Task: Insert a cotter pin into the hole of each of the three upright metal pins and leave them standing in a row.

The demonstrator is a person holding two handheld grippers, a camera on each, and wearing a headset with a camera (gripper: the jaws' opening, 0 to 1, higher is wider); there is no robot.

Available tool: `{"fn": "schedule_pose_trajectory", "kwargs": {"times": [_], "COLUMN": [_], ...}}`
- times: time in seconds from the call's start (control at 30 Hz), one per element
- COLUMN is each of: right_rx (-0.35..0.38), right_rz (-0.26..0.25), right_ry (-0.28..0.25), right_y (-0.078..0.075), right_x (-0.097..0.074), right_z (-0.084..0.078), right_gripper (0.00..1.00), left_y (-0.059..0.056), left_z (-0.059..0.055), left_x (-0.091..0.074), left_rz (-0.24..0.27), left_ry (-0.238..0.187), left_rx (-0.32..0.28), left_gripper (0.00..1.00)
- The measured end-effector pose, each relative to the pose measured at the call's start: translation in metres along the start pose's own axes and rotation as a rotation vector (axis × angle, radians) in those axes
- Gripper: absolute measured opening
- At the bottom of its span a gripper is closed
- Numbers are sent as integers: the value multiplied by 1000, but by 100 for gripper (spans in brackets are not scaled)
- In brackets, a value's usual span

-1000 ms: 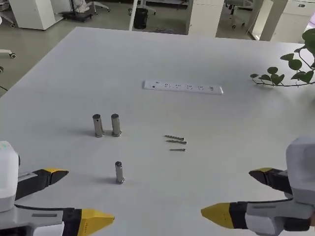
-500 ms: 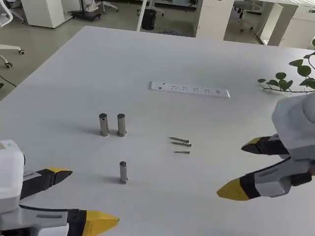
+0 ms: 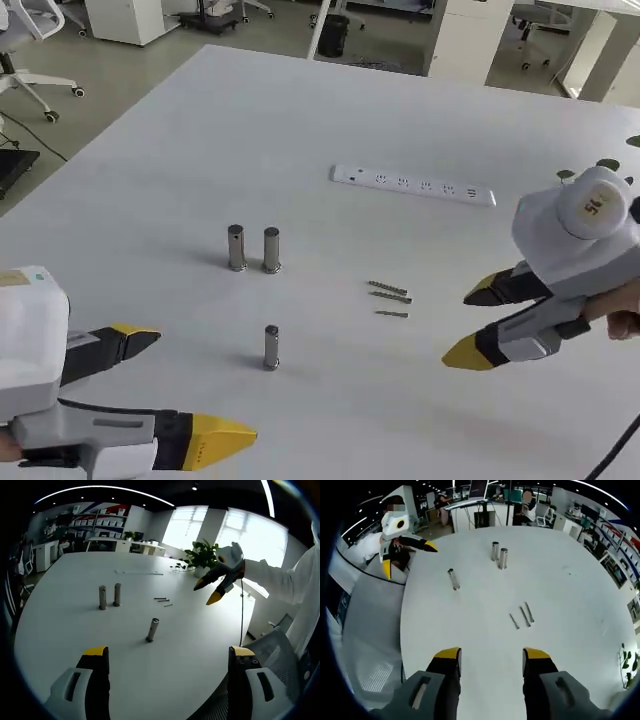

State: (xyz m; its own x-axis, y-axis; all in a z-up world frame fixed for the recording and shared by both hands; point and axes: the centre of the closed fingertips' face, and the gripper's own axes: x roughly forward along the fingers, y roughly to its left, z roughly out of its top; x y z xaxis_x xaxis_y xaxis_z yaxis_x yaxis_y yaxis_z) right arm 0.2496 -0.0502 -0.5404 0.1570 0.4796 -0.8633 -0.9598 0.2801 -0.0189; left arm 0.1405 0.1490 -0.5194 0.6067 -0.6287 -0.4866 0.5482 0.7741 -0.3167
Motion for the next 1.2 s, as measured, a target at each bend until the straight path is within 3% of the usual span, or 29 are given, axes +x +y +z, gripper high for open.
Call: {"fn": "schedule_pose_trajectory", "kwargs": {"times": [0.1,0.33,0.43,0.53,0.63,0.8,1.03,1.2], "right_rx": [-31,-44,-116,-131,-134,-184,-231,-212], "right_rz": [-23,-28,-22,-27,-2,25,52,45], "right_ry": [32,77,118,92,63,74,109,116], "right_y": [-11,-34,-40,-47,-46,-42,-42,-48], "right_x": [8,31,34,41,47,60,74,81], "right_z": [0,-3,-4,7,16,21,16,14], "right_gripper": [33,23,19,19,14,7,2,0], "left_y": [-1,-5,-3,-2,0,8,13,11], "left_z": [-1,-4,-4,-3,-3,-7,-5,-9], "left_x": [2,9,10,10,10,7,3,5], "left_rz": [-8,-30,-28,-24,-22,7,28,26], "left_ry": [6,17,16,8,2,19,4,13], "left_rx": [1,-11,-16,-29,-39,-49,-59,-59], "left_gripper": [99,98,98,97,97,99,98,97]}}
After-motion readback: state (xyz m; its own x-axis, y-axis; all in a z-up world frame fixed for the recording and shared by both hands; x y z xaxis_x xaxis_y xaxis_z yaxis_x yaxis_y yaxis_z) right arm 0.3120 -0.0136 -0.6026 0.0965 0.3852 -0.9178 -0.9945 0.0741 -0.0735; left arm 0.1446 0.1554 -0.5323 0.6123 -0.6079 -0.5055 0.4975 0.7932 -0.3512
